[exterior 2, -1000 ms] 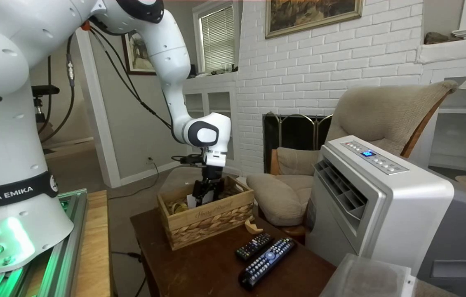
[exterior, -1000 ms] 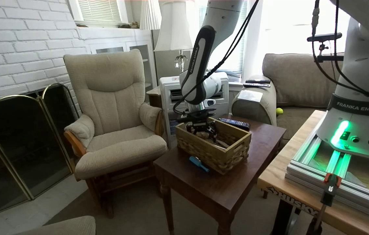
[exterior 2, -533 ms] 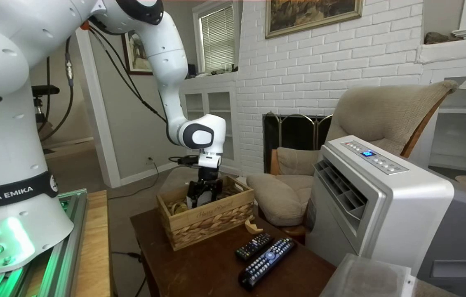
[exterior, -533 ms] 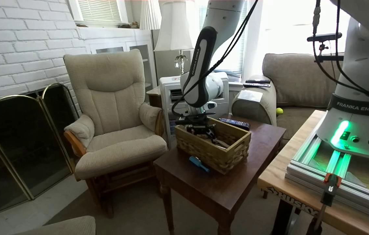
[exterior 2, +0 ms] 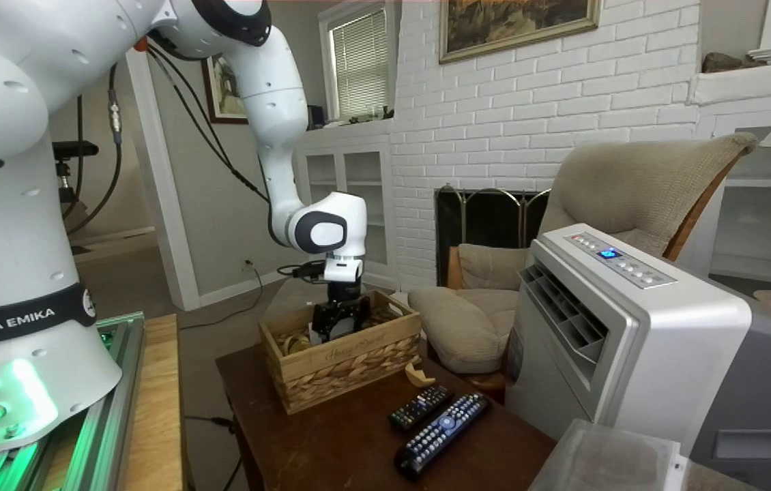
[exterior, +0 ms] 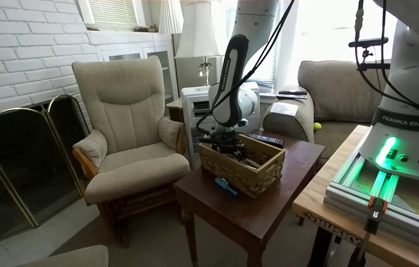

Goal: Remove the black pen from the wooden box, put it on the table, remove the wooden chip from the wooden box and put it on the table

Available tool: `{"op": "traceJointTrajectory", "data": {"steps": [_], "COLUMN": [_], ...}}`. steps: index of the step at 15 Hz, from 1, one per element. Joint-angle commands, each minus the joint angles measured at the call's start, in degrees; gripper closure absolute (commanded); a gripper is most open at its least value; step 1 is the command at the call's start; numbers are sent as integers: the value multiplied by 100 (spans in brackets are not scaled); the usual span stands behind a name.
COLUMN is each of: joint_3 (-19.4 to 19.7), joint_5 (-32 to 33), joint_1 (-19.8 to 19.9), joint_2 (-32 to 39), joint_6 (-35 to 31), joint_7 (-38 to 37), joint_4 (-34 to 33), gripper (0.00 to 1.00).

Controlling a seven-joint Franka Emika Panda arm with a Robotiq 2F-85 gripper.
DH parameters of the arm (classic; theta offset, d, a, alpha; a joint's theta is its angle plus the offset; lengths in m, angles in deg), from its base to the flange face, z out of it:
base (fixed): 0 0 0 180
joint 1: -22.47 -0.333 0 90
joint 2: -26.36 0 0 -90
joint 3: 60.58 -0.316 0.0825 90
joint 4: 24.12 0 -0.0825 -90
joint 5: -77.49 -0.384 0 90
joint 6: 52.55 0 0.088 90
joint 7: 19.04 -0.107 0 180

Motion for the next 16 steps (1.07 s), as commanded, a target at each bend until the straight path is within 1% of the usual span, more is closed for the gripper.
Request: {"op": "traceJointTrajectory", "data": {"steps": [1,4,10,11,12,13,14,16], "joint_3": [126,158,136,137,135,131,137,138], "joint_5": [3,4,22,23,20,15,17,19], "joint_1": [-165,-211,-235,-240,-239,-237,-243,-245], "joint_2": [86,147,192,195,196,196,202,182], "joint_6": [-318,-400,-295,-278,-273,-274,-269,-265], "joint_7": [-330,-409,-404,-405,-406,-408,-412,-414], "joint_4": [114,117,105,100,101,102,98,97], "gripper": [0,0,1,25,25,30,39,53]}}
